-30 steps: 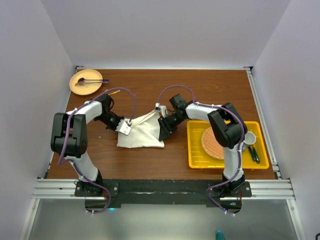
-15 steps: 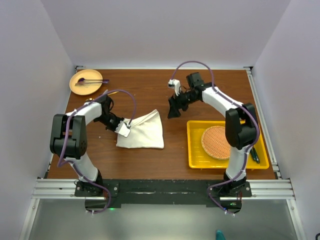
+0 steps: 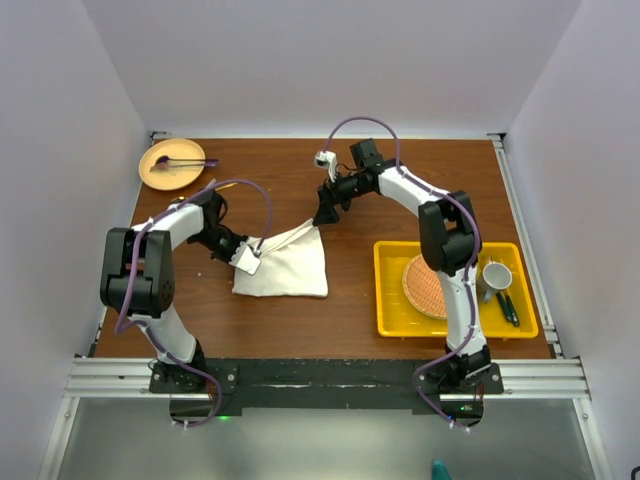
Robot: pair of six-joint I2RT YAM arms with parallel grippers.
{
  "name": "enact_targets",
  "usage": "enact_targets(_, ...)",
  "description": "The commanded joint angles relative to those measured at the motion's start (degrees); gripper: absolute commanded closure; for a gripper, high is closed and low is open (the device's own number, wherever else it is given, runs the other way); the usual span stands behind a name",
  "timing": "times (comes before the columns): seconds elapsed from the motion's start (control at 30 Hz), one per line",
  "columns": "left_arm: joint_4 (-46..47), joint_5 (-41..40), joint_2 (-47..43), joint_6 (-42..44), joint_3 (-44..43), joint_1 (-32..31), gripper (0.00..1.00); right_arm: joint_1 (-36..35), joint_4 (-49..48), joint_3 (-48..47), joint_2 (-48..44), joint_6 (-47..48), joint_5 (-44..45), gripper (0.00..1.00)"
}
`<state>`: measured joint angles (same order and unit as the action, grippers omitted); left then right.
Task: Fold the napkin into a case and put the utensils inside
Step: Fold the lower triangle-folded napkin at the center of the board.
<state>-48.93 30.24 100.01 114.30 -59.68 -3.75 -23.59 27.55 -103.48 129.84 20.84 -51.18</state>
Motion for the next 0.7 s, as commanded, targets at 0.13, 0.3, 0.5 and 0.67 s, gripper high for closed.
enact_targets(0.13, -4.86, -5.28, 3.53, 5.32, 0.36, 0.85, 1.00, -2.33, 7.42, -3.48, -0.82, 14.13, -5.60, 0.11)
enact_targets(0.3, -5.21, -5.19, 3.70, 4.88, -0.26, 0.85, 1.00, -3.39, 11.56, -4.80, 0.15, 21.52, -3.58, 0.16)
enact_targets(0.5, -5.65, -4.93, 3.70, 4.62, -0.87, 0.85, 1.00, -4.44, 10.86, -4.10, -0.29, 24.95, -1.21, 0.45)
enact_targets(0.67, -6.44, -4.93, 3.00, 3.74, -1.23, 0.85, 1.00, -5.85, 10.24, -1.82, -2.92, 27.76, 0.64, 0.88)
